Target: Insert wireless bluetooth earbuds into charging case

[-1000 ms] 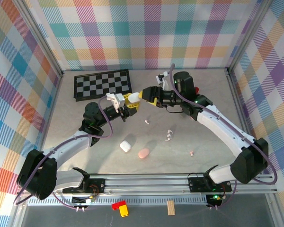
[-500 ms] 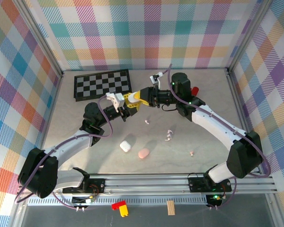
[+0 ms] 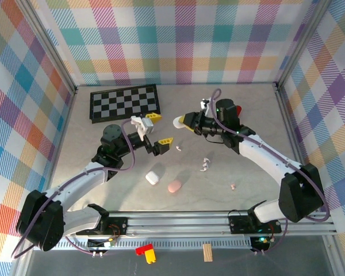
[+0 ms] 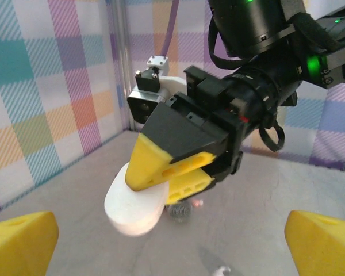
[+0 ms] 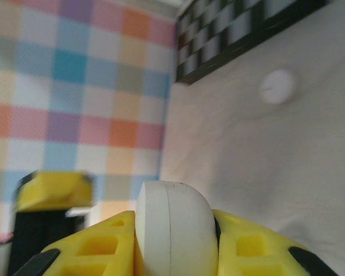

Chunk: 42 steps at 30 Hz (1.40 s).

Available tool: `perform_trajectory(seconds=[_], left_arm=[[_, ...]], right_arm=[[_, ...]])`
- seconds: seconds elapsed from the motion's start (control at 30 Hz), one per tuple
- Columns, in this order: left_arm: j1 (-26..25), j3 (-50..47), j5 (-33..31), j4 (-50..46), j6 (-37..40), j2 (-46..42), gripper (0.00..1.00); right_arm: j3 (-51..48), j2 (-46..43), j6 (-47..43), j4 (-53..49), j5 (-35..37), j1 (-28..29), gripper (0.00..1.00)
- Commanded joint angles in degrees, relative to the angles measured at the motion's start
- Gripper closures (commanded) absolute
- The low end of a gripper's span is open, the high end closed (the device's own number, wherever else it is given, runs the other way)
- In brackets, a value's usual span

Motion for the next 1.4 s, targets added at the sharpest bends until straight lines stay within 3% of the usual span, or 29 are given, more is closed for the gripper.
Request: perform_trajectory(seconds=[0.0,0.27,0.6,0.77,0.97,1.07,1.2,1.37], left_arm=[[-1.4,-1.4,-0.7,-10.2,3.2,-2.0,0.0],[-2.8,-2.6,-3.5,-14.2,3.8,-3.0,0.0],[-2.8,-2.5,-6.5,-16.5,4.4,-4.1,0.0],[-2.8,-2.6,-7.7,-17.8,4.7,-5.4,0.0],[-2.8,-1.8,-7.8,-20.5,5.0,-5.8,0.0],[-3.5,-1.1,-8.8,-24.4,5.9,-5.6,0.0],[-6.3,-0.6,-13.2,-28.9,5.5,-6.0,0.0],[-11.9,-2.6,-18.1,-30.5,2.2,-6.6,0.0]], right_arm=[[-1.8,1.5,-5.0,-4.3,9.3,-2.1,0.84],[2.7,14.2,-9.6,-4.9,10.7,-4.8,0.83],[9.1,29.3,-7.3,-1.4,8.1,-5.4,0.83],[8.5,31.8,-6.5,-0.3,7.1,-5.9,0.73],[8.0,26.7,-10.6,-4.6,9.2,-6.5,0.41],[7.4,22.3,-13.7,-8.2,11.1,-6.7,0.31],[5.0,15.2,-17.2,-12.9,14.5,-6.8,0.24],[-0.8,3.8,-18.3,-15.6,19.2,-6.9,0.24]])
